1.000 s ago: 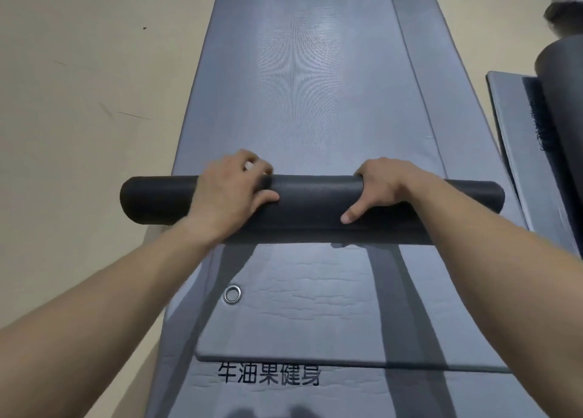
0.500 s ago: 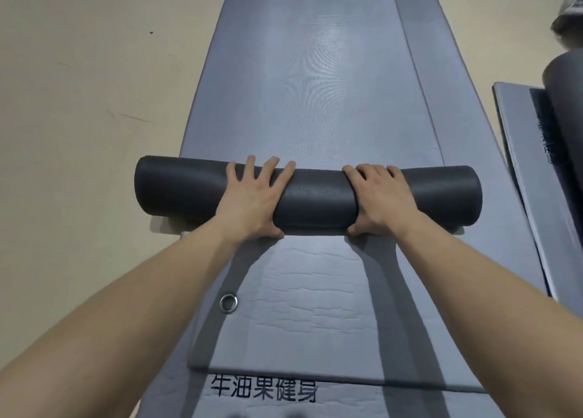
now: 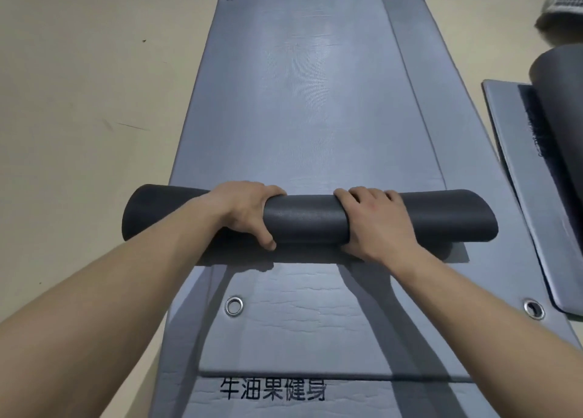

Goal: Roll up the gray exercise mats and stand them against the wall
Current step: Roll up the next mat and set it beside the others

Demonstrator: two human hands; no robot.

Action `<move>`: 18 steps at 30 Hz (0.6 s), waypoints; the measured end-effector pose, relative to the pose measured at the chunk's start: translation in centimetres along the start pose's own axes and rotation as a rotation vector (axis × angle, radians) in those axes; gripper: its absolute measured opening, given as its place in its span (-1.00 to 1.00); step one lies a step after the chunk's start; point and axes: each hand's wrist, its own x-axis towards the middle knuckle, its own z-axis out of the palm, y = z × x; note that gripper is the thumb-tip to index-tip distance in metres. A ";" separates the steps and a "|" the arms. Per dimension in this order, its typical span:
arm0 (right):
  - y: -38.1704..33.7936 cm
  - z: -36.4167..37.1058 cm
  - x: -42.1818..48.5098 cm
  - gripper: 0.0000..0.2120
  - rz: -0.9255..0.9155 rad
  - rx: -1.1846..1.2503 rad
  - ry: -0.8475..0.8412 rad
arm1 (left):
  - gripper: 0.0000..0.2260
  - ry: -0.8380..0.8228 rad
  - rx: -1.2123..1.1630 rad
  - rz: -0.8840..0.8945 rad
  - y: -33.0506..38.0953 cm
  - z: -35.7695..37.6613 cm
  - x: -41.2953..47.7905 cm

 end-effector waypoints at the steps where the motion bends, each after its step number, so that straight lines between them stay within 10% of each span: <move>1: 0.2 -0.8 0.8 -0.17 0.000 0.011 -0.027 | -0.04 0.032 -0.023 -0.009 -0.2 0.2 -0.2; 6: 2.2 -5.7 6.3 -0.27 -0.014 0.168 -0.362 | 0.00 0.486 0.209 -0.147 -0.5 2.8 -2.0; 14: 3.0 -7.6 5.9 -0.40 0.006 0.349 -0.645 | -0.28 0.167 0.084 -0.132 0.5 -0.9 -2.9; 18: 1.0 -4.6 0.6 0.07 -0.049 0.054 -0.111 | -0.34 0.082 0.018 -0.100 0.5 -1.6 -2.5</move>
